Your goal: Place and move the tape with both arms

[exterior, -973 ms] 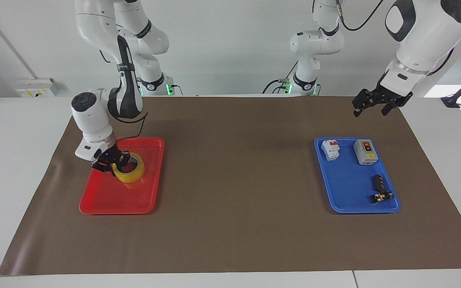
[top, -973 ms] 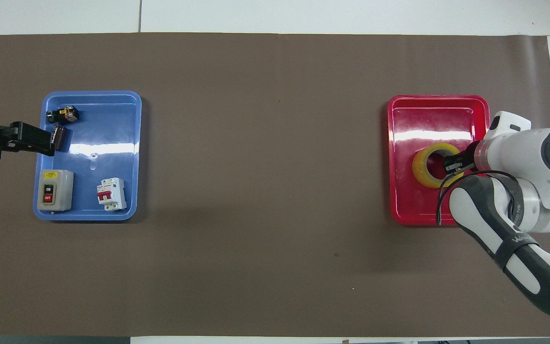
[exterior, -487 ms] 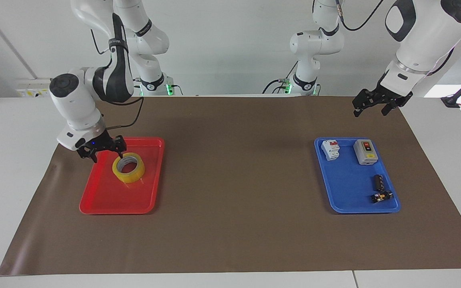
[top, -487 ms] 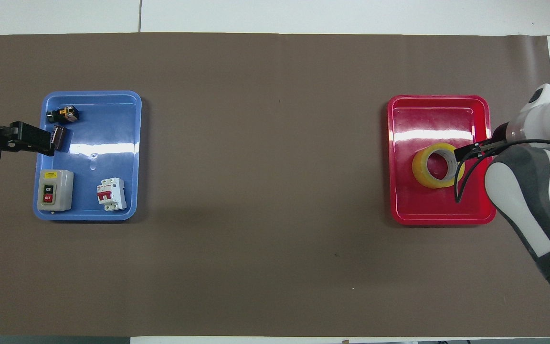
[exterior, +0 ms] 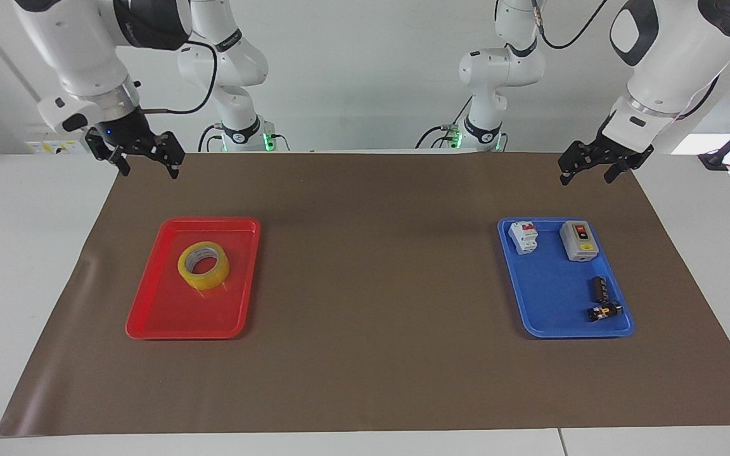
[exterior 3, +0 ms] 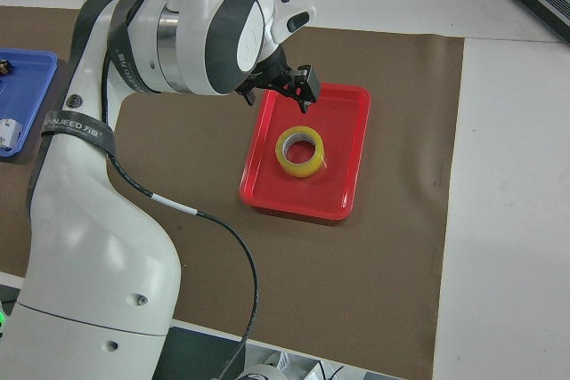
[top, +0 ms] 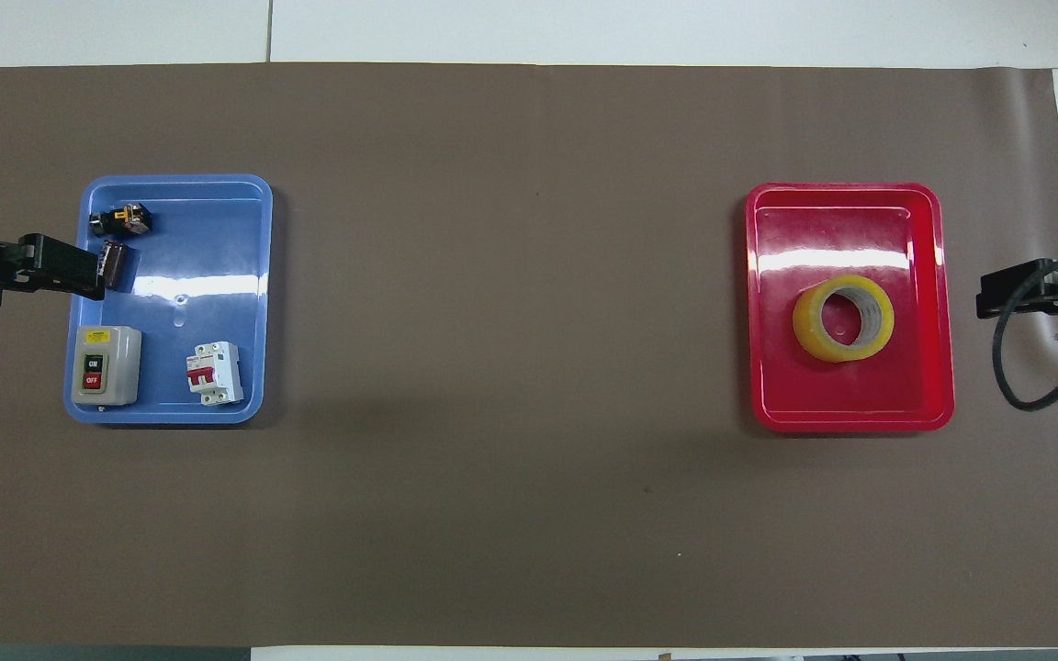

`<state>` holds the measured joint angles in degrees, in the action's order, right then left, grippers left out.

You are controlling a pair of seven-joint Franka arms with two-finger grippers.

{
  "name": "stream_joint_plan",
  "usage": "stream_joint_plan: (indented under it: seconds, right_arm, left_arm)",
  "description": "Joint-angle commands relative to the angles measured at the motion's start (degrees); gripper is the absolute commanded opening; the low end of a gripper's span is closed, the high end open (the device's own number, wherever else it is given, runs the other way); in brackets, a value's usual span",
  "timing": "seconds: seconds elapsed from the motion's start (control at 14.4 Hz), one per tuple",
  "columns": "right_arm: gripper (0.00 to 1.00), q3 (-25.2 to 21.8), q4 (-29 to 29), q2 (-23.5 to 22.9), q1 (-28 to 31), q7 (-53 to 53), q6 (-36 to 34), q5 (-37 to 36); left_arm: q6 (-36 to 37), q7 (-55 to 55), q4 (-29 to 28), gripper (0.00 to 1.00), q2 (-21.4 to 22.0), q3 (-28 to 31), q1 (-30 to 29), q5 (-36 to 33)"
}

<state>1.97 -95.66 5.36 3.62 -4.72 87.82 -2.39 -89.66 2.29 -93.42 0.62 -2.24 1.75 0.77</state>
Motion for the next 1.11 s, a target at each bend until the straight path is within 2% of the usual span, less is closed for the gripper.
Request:
stream_joint_plan:
  seconds: [0.0,0.14,0.35,0.63,0.76,0.9,1.04]
  right_arm:
    - [1.0,0.0,6.5,-4.9,1.5,-2.1,-4.1,1.1]
    - [1.0,0.0,1.0,-2.0,1.0,-1.8,-3.1,1.1]
    - [1.0,0.1,1.0,-2.2,0.9,-1.2,0.1,1.2]
    - [1.0,0.4,3.6,-3.4,0.4,0.3,-0.7,0.1]
    - [1.0,0.4,6.3,-4.2,-0.2,1.1,-4.3,-0.2]
    - [1.0,0.4,11.4,-6.2,-0.2,1.1,-10.1,-0.1]
    - [1.0,0.3,11.6,-6.6,0.0,1.7,-9.2,0.8]
  left_arm:
    - [-0.2,-0.4,-0.2,1.0,0.5,0.1,-0.3,0.9]
    - [-0.2,-0.3,-0.2,1.0,0.6,0.1,-0.3,0.9]
    - [-0.2,-0.3,-0.2,1.0,0.5,0.1,-0.3,0.9]
    - [-0.2,-0.4,-0.2,1.0,0.6,0.1,-0.3,0.9]
    - [-0.2,-0.3,-0.2,1.0,0.6,0.1,-0.3,0.9]
    - [-0.2,-0.4,-0.2,1.0,0.6,0.1,-0.3,0.9]
    - [-0.2,-0.3,-0.2,1.0,0.5,0.1,-0.3,0.9]
